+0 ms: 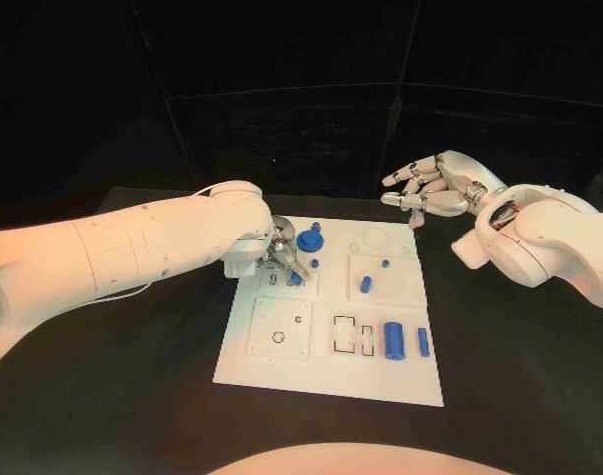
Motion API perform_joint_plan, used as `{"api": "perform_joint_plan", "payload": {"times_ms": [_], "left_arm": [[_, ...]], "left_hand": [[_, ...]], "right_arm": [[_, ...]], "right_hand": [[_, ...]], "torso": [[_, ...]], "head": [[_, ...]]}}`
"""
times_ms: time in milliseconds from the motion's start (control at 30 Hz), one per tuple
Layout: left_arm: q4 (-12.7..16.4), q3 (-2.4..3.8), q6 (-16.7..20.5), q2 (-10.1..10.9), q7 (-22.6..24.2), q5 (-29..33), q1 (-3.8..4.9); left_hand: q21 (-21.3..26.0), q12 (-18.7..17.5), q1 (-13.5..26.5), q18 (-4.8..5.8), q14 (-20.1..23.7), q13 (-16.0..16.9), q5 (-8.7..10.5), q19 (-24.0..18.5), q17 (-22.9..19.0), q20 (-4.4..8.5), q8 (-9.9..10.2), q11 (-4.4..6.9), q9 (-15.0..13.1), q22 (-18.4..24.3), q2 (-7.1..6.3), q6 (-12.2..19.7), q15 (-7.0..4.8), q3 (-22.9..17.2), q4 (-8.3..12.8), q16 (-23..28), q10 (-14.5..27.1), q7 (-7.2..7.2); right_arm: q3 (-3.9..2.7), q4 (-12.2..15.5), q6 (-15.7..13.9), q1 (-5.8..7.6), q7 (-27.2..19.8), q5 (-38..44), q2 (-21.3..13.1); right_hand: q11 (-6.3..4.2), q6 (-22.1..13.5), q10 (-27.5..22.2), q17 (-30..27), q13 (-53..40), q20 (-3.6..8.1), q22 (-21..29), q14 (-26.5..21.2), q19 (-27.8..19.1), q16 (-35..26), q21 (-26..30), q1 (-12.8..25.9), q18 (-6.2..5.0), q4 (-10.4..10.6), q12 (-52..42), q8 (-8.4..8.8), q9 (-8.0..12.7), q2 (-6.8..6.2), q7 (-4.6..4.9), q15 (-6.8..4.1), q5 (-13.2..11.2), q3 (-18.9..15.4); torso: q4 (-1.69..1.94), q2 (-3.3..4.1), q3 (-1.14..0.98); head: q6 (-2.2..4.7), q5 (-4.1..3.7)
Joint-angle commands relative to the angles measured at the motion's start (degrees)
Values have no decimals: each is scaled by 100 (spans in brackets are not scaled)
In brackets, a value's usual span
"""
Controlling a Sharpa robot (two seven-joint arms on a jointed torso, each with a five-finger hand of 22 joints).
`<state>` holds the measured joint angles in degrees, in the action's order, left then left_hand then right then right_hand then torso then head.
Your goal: Assemble the parts on the task board
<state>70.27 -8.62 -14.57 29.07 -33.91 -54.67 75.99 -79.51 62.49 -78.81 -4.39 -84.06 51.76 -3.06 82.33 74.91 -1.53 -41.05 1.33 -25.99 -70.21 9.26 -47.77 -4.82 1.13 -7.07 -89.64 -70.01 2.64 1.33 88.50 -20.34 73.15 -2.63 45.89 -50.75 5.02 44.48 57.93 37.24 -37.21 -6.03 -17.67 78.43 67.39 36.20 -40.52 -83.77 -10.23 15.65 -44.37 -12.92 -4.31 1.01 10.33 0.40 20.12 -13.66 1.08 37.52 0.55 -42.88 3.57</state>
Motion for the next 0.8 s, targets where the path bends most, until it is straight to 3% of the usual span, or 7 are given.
{"api": "perform_joint_plan", "payload": {"times_ms": [33,100,133,233,567,800], "left_arm": [[21,-6,95,29,109,25,-7],[43,-6,125,53,132,26,-7],[55,-5,143,65,143,26,-7],[98,-5,222,101,179,27,-7],[395,-6,860,344,347,25,-13],[683,-8,1336,570,406,-189,-98]], "left_hand": [[36,-66,106,57,-594,-40,-27,8,1509,-3,45,-22,-7,-3,-167,9,3,-1200,790,-36,-23,24],[42,-79,352,55,-594,-53,-29,8,1509,-12,40,-21,-24,-8,-363,5,12,-1738,907,-36,-39,24],[49,-87,770,68,-594,-64,2,8,1509,-48,13,-82,-59,-19,-642,-9,-17,-2478,1009,-36,-64,22],[59,-94,928,53,-594,-80,-23,6,1509,-22,-26,-32,-99,-17,-792,4,20,-2860,1092,-36,-69,42],[44,-21,1154,58,-594,-7,-44,26,1509,-16,-123,-17,-185,-68,-954,2,17,-3429,1180,-36,-154,42],[15,37,1222,68,-594,54,-46,51,1509,-9,-170,-11,-223,-124,-1014,3,11,-3629,1205,-36,-208,38]], "right_arm": [[-4,-7,62,13,0,36,9],[-4,-13,64,13,2,37,10],[-4,-16,64,13,3,37,10],[-4,-26,61,13,3,38,12],[-4,-47,63,12,-5,38,17],[-4,-50,78,12,-4,38,8]], "right_hand": [[1,-38,-57,8,10,-7,9,36,24,-39,20,-35,-31,-3,-29,-20,-9,44,-16,-17,28,-38],[0,-38,-60,11,16,-7,13,38,28,-46,27,-41,-30,-5,-30,-29,-9,47,-17,-18,43,-41],[0,-38,-60,11,16,-7,13,38,28,-46,27,-41,-30,-5,-30,-29,-9,47,-17,-18,43,-41],[0,-38,-60,11,16,-7,13,38,28,-46,27,-41,-30,-5,-30,-29,-9,47,-17,-18,43,-41],[1,-38,-64,14,21,-7,17,37,31,-52,34,-41,-30,-3,-30,-36,-10,49,-17,-17,53,-45],[2,-39,-67,15,24,-7,20,37,32,-57,40,-36,-30,1,-31,-40,-10,50,-16,-17,55,-51]], "torso": [[3,-1,1],[3,1,3],[5,2,2],[6,1,2],[8,1,2],[21,-2,4]], "head": [[4,2],[0,-1],[1,-2],[0,2],[-17,16],[-33,14]]}}
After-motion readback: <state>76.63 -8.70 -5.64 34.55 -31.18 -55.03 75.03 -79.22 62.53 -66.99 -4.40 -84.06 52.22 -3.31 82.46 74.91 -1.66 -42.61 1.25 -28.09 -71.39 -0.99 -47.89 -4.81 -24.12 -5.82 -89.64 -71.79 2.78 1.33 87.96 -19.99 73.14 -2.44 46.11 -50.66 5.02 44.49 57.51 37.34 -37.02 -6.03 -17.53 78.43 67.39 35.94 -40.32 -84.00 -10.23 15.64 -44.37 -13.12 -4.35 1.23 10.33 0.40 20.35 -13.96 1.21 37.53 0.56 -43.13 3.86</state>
